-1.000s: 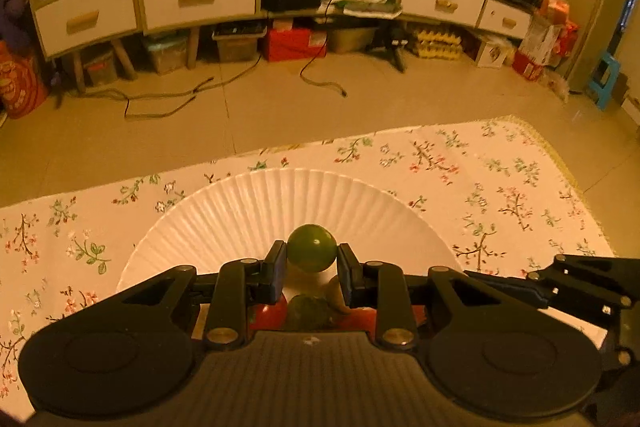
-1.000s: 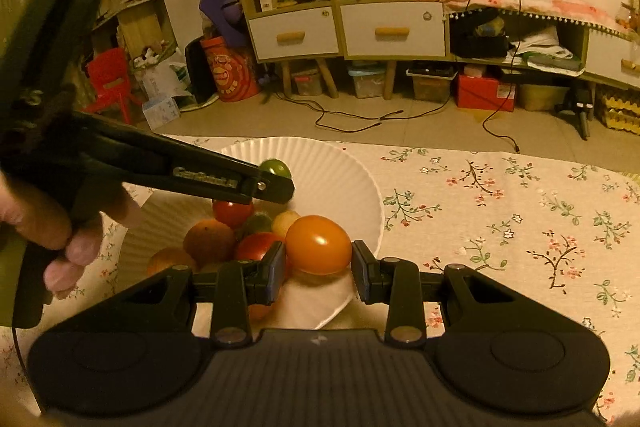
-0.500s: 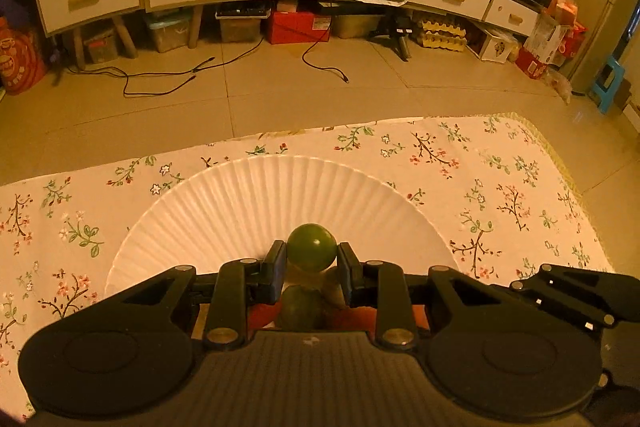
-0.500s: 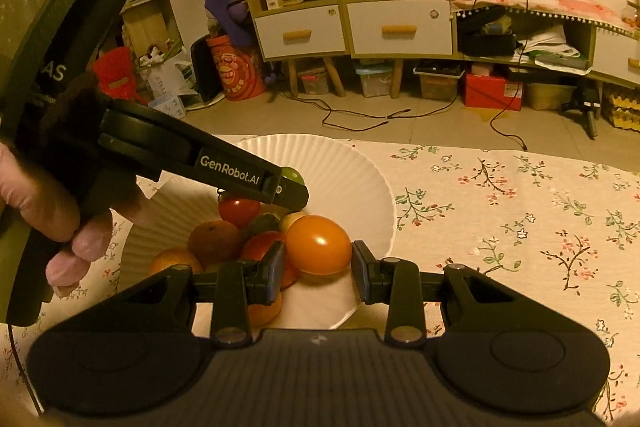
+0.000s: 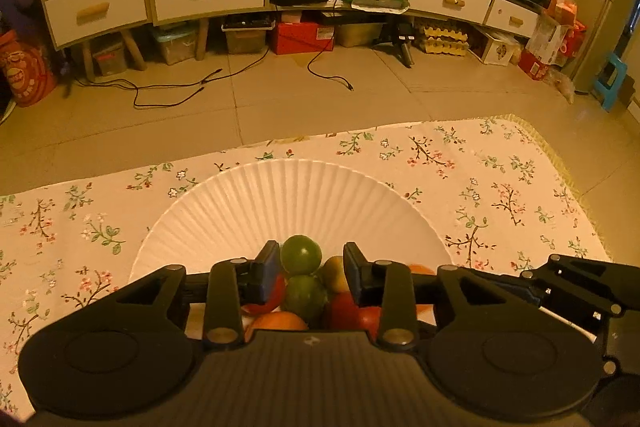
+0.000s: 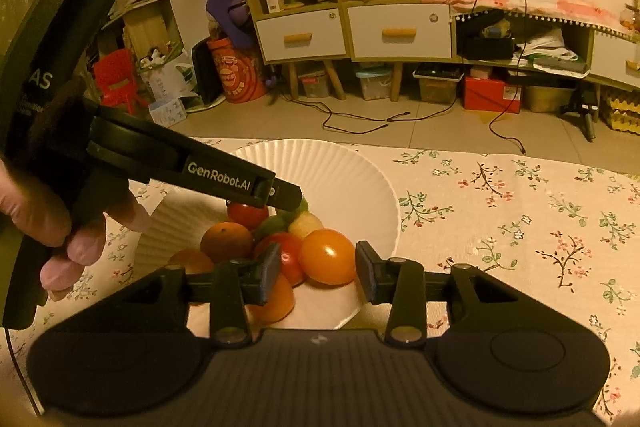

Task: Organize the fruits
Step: 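Lower the lime and orange tomato onto the white plate and open both grippers, then lift both grippers away from the plate back to the remaining fruits, then grasp a brown round fruit with the left gripper while the right gripper grasps a yellow fruit, then carry both fruits onto the white plate and open both grippers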

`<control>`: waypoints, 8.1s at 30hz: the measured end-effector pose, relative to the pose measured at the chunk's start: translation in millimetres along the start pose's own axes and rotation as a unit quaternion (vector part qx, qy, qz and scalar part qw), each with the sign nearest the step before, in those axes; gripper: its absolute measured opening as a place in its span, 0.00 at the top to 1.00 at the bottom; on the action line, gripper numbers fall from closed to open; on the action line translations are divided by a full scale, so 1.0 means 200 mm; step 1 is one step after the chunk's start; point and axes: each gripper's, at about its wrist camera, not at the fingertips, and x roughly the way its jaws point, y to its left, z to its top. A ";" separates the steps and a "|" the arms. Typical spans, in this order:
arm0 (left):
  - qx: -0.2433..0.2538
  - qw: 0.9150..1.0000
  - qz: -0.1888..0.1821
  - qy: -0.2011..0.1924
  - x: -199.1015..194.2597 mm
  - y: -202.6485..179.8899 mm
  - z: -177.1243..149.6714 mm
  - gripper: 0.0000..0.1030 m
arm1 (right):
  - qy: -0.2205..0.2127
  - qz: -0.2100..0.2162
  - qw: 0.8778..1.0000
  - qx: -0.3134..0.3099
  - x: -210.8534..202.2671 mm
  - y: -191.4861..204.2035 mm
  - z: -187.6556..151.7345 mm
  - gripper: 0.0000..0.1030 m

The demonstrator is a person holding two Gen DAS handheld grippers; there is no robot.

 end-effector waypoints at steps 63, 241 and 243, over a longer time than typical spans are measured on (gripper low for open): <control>-0.012 1.000 0.017 -0.013 -0.43 0.08 -0.89 0.04 | 0.054 -0.057 0.997 0.006 -0.20 0.22 -0.31 0.07; -0.030 0.996 0.007 -0.083 -0.30 -0.15 -0.55 0.58 | -0.004 -0.022 0.999 0.026 -0.07 0.01 -0.07 0.51; -0.026 0.996 0.008 -0.083 -0.32 -0.15 -0.56 0.56 | -0.005 -0.023 0.999 0.028 -0.08 0.01 -0.07 0.50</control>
